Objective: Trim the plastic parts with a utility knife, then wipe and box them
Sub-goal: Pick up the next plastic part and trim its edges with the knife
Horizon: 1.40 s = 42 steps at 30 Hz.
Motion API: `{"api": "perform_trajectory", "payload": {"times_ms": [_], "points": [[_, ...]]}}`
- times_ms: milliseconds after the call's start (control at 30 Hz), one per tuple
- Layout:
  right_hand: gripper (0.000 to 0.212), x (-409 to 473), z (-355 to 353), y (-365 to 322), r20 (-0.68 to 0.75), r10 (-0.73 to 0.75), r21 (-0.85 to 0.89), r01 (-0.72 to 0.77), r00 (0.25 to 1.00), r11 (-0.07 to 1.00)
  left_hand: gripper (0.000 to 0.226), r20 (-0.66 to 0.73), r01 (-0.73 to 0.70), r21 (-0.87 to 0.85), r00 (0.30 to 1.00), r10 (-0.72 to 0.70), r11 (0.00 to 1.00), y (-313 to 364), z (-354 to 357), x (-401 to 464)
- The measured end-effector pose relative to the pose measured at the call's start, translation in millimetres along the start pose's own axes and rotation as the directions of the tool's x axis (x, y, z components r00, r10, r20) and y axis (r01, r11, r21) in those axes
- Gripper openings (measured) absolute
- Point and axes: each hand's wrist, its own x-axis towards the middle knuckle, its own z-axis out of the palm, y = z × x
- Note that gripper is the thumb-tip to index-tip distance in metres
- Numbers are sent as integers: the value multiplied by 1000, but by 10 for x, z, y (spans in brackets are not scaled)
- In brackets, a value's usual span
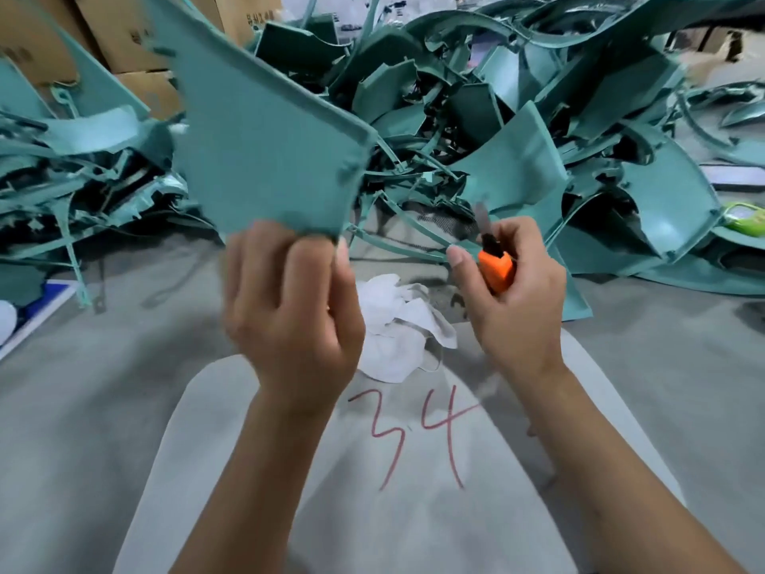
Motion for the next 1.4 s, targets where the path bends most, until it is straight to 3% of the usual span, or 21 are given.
{"api": "perform_trajectory", "payload": {"times_ms": [100,167,233,333,400,500,567,633,700,733,800,900,1033,1133,1200,1267,1400], "points": [[32,60,-50,-2,72,179,315,-193,981,929,25,283,-7,28,959,-1,1000,92,78,-17],[52,100,-67,-2,257,330,543,-418,908,728,26,435,-15,77,900,-20,997,22,110,-74],[72,121,-57,39,410,378,576,-557,830,598,25,518,-34,99,855,-23,995,49,132,-153],[49,82,-3,81,438,418,516,-604,796,608,24,508,-30,55,861,-2,998,14,188,-244],[52,54,27,119,402,444,506,-598,801,622,19,477,46,38,877,-59,998,0,191,-270],[53,33,22,126,389,448,526,-593,805,610,31,418,335,-45,862,-287,941,-6,167,-292],[52,25,12,99,406,426,530,-589,808,611,39,405,620,-271,767,-497,736,-12,144,-323],[50,8,20,72,402,390,510,-556,829,656,30,493,804,-463,584,-645,374,-5,120,-321],[46,-18,35,39,378,361,493,-516,852,701,36,628,844,-537,406,-664,8,8,131,-309],[43,-35,53,18,372,356,500,-508,857,701,40,682,836,-533,334,-651,-129,32,139,-296],[34,-70,100,-16,394,335,534,-510,856,675,40,752,837,-481,239,-614,-262,97,161,-288],[29,-110,152,-47,465,255,468,-480,848,742,28,782,897,-411,256,-568,-162,199,164,-319],[15,-124,129,-88,519,197,469,-470,832,748,19,667,898,-436,280,-690,-57,197,166,-283],[23,-131,104,-59,350,208,369,-338,913,865,29,596,873,-463,175,-783,-157,158,172,-247],[39,-149,91,-34,290,153,246,-228,945,942,21,587,851,-461,83,-805,-249,119,182,-243],[44,-164,95,-16,294,78,156,-129,953,979,17,615,836,-452,41,-787,-310,84,191,-248],[24,-169,143,-26,384,-68,-50,94,921,994,21,673,815,-427,-3,-739,-392,72,187,-236]]}}
